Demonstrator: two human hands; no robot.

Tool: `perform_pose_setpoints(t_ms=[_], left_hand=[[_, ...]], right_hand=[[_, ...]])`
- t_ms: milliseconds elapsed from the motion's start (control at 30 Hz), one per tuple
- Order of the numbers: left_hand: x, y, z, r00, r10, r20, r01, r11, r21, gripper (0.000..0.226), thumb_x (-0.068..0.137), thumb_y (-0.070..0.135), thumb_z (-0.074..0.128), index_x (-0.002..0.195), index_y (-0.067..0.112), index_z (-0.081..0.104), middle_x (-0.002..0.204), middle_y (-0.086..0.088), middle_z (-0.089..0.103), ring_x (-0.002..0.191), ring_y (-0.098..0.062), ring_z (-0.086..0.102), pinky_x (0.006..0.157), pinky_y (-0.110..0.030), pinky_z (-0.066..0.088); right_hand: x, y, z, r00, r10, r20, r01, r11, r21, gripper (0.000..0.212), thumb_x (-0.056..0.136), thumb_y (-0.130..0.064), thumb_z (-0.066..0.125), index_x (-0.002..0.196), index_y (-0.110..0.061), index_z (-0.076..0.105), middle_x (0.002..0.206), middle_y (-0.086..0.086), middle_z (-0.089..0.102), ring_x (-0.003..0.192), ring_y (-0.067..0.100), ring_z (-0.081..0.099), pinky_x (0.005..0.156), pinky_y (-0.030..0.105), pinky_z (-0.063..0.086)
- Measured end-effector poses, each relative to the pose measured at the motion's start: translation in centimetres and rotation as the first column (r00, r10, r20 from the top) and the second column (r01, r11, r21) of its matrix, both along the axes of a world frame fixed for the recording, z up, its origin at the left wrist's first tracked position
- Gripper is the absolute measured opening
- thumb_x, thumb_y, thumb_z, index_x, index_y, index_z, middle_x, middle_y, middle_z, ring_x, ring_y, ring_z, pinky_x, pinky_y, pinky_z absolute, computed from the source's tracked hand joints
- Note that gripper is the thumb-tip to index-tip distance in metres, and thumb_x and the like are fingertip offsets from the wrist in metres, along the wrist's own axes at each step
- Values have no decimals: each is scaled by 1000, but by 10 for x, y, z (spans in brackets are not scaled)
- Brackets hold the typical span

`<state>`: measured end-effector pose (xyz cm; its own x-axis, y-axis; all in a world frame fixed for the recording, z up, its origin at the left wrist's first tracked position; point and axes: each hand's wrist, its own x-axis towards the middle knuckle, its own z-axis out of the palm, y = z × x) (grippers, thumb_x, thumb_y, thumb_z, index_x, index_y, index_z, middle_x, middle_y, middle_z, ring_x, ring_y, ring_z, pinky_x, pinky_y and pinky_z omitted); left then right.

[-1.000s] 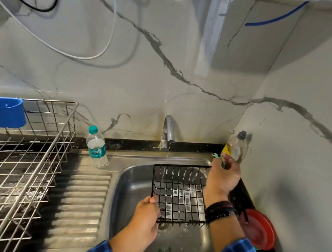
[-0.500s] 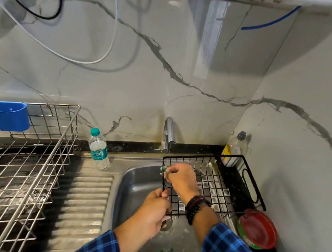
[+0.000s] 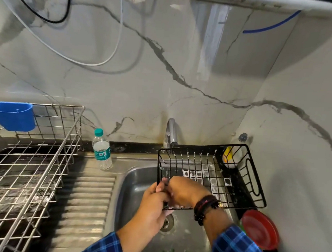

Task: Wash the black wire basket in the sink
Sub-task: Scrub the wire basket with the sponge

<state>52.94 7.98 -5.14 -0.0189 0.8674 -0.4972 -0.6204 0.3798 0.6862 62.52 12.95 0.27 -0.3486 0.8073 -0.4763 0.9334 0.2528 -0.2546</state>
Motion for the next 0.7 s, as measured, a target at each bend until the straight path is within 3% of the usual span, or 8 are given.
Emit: perform_pose_setpoints(t_ms=[67, 133, 267, 367, 467, 500, 567, 700], left_hand=[[2, -3, 2, 1000, -10, 29, 8, 999, 48, 45, 79, -27, 37, 93, 4, 67, 89, -22, 72, 84, -40, 70, 83, -63, 55], [1, -1, 3, 998, 5, 66, -12, 995, 100, 50, 79, -27, 33, 75, 9, 68, 86, -18, 72, 81, -38, 69, 85, -65, 51], [-9, 4, 6, 998, 49, 38, -53, 990, 133, 60, 77, -28, 29, 54, 22, 55, 90, -3, 64, 63, -15, 56, 61, -37, 41], [-23, 5, 17, 993, 119, 25, -121, 986, 118, 55, 81, -28, 33, 60, 18, 52, 91, 4, 67, 60, -8, 46, 60, -32, 33], [-35, 11, 24, 990, 137, 44, -142, 979, 144, 48, 82, -28, 34, 68, 8, 62, 102, 2, 65, 63, -13, 41, 62, -33, 34], [-35, 14, 26, 990, 135, 39, -139, 979, 150, 38, 82, -28, 33, 89, -7, 63, 103, 1, 62, 59, -13, 36, 60, -32, 31], [-33, 20, 29, 991, 132, 1, -130, 976, 175, 47, 81, -30, 30, 126, -22, 39, 94, 2, 55, 60, -15, 36, 62, -29, 33], [-24, 20, 41, 979, 116, -168, -73, 968, 240, 47, 79, -30, 29, 123, -21, 44, 92, 0, 51, 99, -23, 49, 96, -35, 41]], right_hand=[[1, 1, 13, 998, 32, 60, -30, 999, -38, 23, 88, -9, 69, 70, -20, 60, 83, 0, 67, 77, 17, 62, 73, 29, 48], [8, 3, 22, 995, 34, 90, -28, 998, -60, 8, 87, -11, 74, 84, -18, 71, 85, -4, 72, 71, 10, 65, 66, 24, 50], [29, 7, 37, 988, -18, 153, 24, 999, -35, 17, 84, -7, 75, 101, -12, 76, 76, -5, 69, 69, 9, 66, 73, 27, 57], [49, 9, 53, 962, -57, 268, 37, 996, 79, 18, 92, -4, 63, 108, -6, 70, 105, 5, 73, 98, 20, 69, 92, 33, 56], [66, 11, 65, 926, -136, 351, 70, 978, 196, 29, 95, -1, 51, 120, -4, 65, 122, 12, 67, 114, 27, 63, 93, 32, 48], [65, 10, 66, 925, -137, 355, 64, 976, 208, 30, 95, -1, 51, 122, -4, 64, 124, 13, 66, 115, 28, 63, 93, 32, 48], [52, 6, 62, 940, -98, 326, 25, 975, 220, 29, 95, -5, 52, 122, -6, 63, 122, 14, 67, 114, 29, 63, 93, 34, 49], [14, 3, 45, 994, -39, 102, 11, 965, 262, 18, 97, -6, 53, 113, -8, 61, 98, 5, 61, 98, 23, 61, 84, 30, 49]])
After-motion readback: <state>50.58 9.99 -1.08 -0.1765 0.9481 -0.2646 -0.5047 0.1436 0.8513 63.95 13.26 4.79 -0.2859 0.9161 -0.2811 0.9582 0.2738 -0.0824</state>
